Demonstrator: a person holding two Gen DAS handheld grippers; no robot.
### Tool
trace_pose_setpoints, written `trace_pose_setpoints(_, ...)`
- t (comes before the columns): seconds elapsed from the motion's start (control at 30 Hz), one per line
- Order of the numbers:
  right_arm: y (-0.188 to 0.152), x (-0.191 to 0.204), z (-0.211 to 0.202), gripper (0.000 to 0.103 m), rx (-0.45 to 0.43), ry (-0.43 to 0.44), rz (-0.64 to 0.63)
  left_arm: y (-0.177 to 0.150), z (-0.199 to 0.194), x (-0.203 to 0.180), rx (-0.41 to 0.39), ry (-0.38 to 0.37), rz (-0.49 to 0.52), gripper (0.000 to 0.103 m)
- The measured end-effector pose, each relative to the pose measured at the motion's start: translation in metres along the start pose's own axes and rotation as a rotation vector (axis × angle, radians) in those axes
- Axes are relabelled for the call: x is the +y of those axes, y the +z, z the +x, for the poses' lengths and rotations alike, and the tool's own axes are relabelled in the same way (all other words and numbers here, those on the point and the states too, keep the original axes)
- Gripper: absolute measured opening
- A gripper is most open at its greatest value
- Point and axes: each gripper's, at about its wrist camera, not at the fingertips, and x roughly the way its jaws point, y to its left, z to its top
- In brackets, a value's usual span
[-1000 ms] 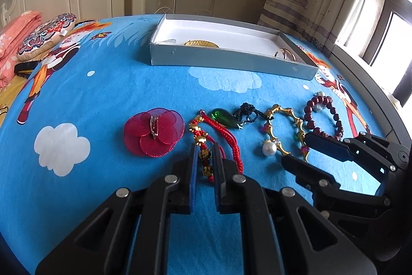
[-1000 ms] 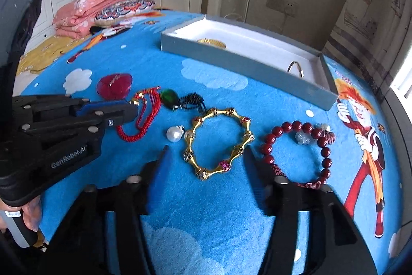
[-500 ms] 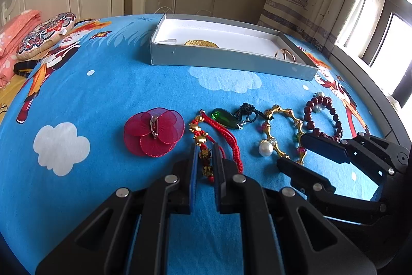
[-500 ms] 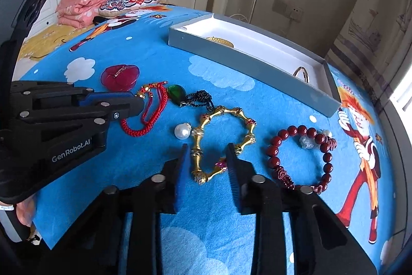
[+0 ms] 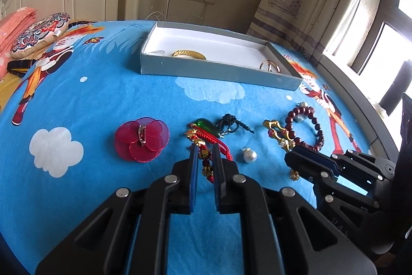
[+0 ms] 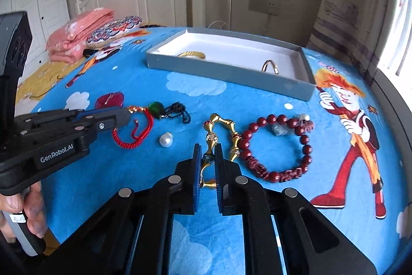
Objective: Organize jewelry
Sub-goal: 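Grasp the red string bracelet with left tool while right tool grasps the gold bamboo bracelet, then lift both bracelets, carry them into the white box and open both tools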
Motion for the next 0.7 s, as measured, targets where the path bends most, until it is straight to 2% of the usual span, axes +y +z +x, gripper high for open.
trace_pose_setpoints(0.7, 0.016, -0.023, -0.031, 0.01, -0.08, -0.02, 0.081, 0.02, -0.032, -0.014, -0.082, -0.043, 0.014, 0.01)
